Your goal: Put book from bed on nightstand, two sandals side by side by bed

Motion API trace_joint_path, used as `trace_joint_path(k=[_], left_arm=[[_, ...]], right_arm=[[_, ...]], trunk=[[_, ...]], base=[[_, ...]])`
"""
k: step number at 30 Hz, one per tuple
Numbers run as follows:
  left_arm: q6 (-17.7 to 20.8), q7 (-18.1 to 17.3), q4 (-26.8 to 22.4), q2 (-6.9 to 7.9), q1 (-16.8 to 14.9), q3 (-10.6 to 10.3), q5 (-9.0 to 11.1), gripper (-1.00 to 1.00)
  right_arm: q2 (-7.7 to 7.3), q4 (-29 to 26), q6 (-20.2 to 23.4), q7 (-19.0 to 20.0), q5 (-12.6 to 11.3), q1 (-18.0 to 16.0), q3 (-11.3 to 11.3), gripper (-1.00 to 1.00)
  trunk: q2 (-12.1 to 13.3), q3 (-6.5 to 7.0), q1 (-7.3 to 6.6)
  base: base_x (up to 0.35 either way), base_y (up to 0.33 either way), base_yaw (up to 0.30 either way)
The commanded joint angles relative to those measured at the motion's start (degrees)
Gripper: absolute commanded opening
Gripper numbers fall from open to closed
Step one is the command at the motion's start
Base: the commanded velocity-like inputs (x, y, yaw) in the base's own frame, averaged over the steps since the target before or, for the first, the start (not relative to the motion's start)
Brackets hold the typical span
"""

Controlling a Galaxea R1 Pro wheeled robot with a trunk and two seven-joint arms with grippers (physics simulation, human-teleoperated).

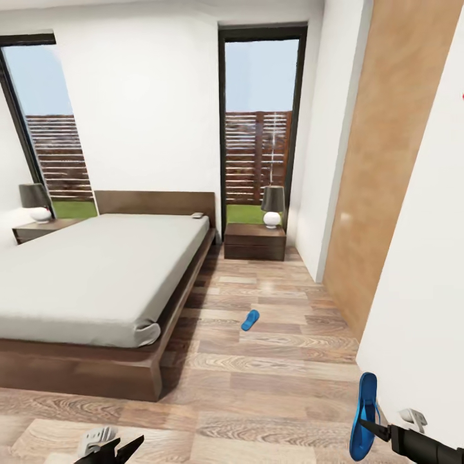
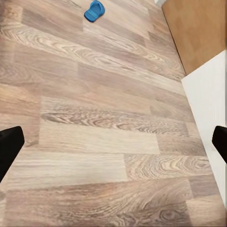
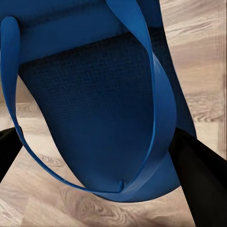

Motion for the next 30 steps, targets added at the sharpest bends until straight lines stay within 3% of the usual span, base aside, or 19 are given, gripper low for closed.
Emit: trace_joint_path(k=[1, 12, 25, 30], left_arm=[[0.5, -0.1, 0.0, 0.01, 0.0, 0.1, 0.5, 1.0], [0.5, 0.1, 0.0, 0.01, 0.0, 0.1, 0.5, 1.0], [0.5, 0.0, 0.0, 0.01, 0.0, 0.2, 0.6, 1.0], [1.0, 0.3, -0.8, 0.39, 0.8, 0.1, 0.6, 1.0]], right_arm=[[0.05, 0.0, 0.6, 0.3, 0.3, -0.1, -0.5, -1.0], [0.05, 0.0, 0.6, 0.3, 0.3, -0.1, -0.4, -1.0], [0.12, 0.0, 0.6, 0.4, 0.4, -0.1, -0.4, -1.0], [-0.92, -1.4, 0.1, 1.3, 0.3, -0.5, -0.3, -1.0]], trunk=[[0.0, -0.06, -0.01], [0.0, -0.06, -0.01], [0.0, -0.06, -0.01], [0.0, -0.06, -0.01]], base=[[0.0, 0.0, -0.263], [0.0, 0.0, -0.232], [0.0, 0.0, -0.012], [0.0, 0.0, 0.0]])
